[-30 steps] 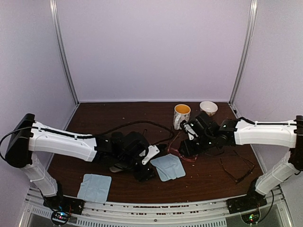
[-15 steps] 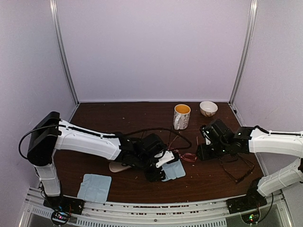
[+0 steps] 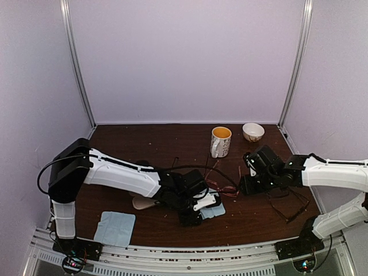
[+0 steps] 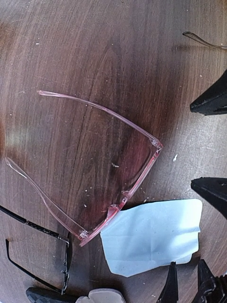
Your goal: Organize the sunglasses
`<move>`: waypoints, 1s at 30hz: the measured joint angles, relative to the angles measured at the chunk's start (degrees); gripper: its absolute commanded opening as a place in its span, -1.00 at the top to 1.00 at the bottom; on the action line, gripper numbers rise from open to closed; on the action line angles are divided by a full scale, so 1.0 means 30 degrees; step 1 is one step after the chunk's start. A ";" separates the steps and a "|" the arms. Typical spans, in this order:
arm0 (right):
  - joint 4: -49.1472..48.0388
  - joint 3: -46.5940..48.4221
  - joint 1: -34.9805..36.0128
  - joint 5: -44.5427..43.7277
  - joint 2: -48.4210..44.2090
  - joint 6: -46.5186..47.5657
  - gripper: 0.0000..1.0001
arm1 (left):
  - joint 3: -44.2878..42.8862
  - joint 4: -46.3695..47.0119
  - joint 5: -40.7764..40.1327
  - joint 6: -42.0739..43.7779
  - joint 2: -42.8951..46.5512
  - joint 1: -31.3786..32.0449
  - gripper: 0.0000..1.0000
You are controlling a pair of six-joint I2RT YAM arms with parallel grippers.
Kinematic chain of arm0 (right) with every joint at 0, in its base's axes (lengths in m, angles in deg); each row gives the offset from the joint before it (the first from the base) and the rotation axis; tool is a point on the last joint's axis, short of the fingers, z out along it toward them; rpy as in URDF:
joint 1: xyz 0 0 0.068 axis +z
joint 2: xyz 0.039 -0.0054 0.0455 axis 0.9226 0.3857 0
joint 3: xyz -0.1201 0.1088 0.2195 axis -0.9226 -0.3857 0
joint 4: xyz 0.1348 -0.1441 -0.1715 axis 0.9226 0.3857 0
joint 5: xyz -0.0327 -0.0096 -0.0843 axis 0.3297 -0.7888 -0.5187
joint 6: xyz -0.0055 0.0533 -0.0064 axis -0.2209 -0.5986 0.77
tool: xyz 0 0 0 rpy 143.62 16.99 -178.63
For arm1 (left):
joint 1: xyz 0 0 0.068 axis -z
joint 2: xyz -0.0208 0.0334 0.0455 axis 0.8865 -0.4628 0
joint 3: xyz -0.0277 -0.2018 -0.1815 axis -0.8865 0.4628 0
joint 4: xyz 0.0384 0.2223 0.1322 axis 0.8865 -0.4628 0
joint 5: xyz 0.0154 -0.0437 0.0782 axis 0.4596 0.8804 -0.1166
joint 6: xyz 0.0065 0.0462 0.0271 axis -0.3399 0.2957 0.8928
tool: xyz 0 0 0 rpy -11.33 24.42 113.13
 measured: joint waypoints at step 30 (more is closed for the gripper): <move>-0.1027 -0.1537 -0.0197 0.1566 0.0408 -0.1574 0.08 | 0.0204 0.1435 -0.1530 0.0379 -0.0248 0.0102 1.00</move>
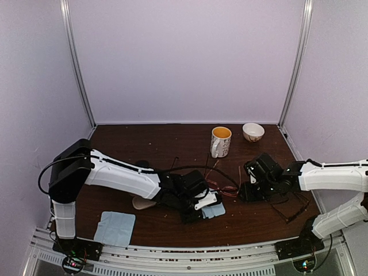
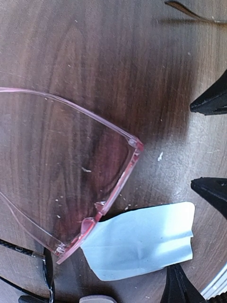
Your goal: Organize the sunglasses
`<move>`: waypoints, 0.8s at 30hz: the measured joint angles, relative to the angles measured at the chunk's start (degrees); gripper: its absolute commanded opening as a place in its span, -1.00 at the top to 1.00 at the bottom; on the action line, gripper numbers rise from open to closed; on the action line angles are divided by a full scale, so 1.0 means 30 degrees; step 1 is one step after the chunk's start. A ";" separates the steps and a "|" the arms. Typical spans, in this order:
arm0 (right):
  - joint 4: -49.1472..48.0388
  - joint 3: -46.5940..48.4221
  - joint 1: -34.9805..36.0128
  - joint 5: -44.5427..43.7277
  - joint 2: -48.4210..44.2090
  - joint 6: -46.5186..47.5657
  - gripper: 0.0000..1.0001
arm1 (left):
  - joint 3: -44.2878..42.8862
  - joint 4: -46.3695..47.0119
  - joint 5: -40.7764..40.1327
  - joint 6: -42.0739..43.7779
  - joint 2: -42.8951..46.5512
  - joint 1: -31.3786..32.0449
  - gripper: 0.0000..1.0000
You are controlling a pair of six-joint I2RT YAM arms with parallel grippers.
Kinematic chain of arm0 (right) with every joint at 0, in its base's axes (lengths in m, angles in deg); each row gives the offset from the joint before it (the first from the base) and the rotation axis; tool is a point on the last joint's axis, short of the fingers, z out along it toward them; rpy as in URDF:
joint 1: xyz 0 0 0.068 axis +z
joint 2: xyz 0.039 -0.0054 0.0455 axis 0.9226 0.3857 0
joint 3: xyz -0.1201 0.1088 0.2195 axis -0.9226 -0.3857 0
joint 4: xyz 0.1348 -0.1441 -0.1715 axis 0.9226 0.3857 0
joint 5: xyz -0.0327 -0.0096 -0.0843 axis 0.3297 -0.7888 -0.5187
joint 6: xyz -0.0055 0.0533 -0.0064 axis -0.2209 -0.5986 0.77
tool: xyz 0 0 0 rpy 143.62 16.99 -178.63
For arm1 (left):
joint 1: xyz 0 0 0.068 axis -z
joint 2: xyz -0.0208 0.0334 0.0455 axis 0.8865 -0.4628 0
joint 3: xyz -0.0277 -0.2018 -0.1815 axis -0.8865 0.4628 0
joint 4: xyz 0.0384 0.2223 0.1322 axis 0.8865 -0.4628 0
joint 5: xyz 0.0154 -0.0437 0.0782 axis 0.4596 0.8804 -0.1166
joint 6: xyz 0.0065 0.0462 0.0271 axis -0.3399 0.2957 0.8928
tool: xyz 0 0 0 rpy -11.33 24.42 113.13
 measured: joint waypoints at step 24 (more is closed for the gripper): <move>-0.1559 0.0867 0.3978 0.1814 0.3497 -0.2018 0.17 | 0.2718 0.0619 0.0248 -0.2273 0.1923 0.0233 1.00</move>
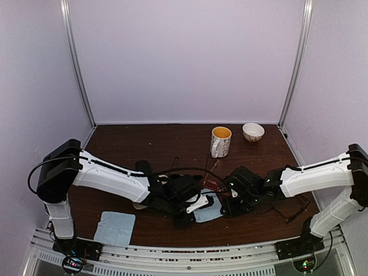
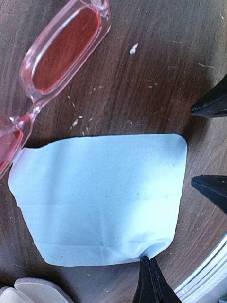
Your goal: Organize the sunglasses
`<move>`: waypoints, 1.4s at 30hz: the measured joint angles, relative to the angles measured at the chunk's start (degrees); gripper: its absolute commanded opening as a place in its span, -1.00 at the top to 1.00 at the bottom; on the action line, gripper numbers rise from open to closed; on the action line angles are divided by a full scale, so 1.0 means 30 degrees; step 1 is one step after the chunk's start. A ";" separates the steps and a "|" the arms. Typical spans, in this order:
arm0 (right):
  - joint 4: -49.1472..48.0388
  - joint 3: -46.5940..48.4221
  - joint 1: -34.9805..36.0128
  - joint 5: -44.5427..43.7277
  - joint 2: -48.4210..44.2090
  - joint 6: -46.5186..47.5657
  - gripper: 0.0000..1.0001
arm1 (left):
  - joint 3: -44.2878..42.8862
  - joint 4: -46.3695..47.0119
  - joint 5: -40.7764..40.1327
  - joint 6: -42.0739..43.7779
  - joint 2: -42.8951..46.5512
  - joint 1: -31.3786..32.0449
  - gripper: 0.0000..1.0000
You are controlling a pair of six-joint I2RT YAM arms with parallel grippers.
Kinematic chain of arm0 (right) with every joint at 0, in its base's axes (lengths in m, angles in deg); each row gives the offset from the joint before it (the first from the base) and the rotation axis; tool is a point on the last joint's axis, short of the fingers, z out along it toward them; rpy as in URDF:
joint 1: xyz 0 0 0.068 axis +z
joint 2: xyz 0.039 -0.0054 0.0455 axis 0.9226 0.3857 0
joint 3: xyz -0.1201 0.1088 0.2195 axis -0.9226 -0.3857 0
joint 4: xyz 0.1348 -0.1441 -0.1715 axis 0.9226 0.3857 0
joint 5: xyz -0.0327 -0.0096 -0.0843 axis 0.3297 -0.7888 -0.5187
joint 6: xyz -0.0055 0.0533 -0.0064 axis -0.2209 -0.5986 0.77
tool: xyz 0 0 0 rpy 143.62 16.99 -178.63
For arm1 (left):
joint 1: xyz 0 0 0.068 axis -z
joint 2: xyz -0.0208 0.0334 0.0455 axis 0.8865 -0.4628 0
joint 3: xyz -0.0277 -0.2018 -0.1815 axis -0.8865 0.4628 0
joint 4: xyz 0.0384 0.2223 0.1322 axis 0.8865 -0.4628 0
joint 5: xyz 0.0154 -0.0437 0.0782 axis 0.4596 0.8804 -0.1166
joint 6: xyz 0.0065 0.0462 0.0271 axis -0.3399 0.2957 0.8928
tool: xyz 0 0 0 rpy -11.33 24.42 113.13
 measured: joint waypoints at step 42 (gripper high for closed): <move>-0.1151 0.1100 0.0539 -0.0189 0.2623 -0.0233 1.00 | 0.1013 0.0925 0.0000 -0.0816 0.0590 0.0095 1.00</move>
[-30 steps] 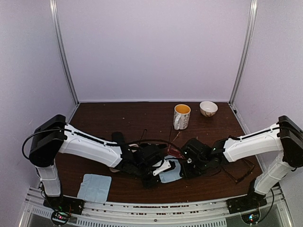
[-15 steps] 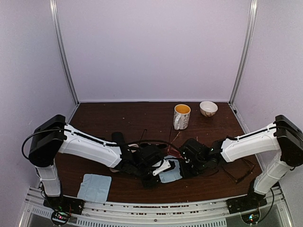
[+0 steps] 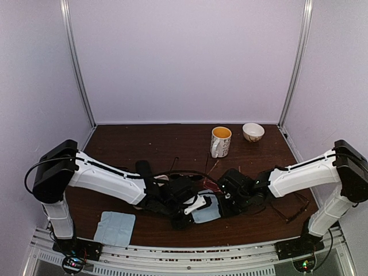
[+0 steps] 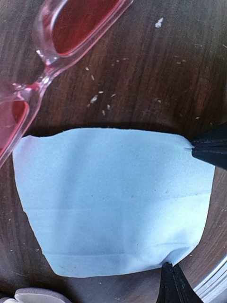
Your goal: Organize the sunglasses
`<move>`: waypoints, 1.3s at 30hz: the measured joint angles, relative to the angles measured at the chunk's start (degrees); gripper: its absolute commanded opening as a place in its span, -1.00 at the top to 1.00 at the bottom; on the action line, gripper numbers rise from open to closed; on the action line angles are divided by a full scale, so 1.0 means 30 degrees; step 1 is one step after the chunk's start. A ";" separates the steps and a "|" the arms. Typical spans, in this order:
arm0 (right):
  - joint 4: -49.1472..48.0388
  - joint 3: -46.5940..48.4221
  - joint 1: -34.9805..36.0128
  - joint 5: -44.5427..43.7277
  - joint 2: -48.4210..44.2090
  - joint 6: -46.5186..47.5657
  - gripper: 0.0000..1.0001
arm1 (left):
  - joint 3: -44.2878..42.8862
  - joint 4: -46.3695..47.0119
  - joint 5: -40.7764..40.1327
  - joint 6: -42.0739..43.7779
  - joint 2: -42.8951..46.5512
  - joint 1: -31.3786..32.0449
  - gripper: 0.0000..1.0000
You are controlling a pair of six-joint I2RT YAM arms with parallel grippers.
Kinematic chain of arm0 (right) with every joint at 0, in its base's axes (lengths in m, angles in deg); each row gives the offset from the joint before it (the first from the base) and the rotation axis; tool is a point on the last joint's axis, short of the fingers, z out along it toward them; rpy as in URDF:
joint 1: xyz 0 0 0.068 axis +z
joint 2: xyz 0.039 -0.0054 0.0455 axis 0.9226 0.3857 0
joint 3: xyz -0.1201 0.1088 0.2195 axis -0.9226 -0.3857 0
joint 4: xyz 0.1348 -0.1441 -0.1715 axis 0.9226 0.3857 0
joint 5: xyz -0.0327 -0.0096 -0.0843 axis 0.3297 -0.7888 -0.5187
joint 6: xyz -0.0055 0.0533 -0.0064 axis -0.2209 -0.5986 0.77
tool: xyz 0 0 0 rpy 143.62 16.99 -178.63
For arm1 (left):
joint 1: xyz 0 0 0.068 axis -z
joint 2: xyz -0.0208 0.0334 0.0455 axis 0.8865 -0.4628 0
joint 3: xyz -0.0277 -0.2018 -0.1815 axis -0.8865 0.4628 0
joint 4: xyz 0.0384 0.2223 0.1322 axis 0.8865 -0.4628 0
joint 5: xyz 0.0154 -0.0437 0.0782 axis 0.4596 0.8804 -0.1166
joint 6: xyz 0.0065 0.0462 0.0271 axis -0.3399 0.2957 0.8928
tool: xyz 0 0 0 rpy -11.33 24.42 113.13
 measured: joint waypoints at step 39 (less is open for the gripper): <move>0.2572 -0.0262 0.1566 -0.0386 -0.2244 -0.1887 1.00 | 0.0415 -0.1086 0.2113 -0.2696 0.1741 0.0532 1.00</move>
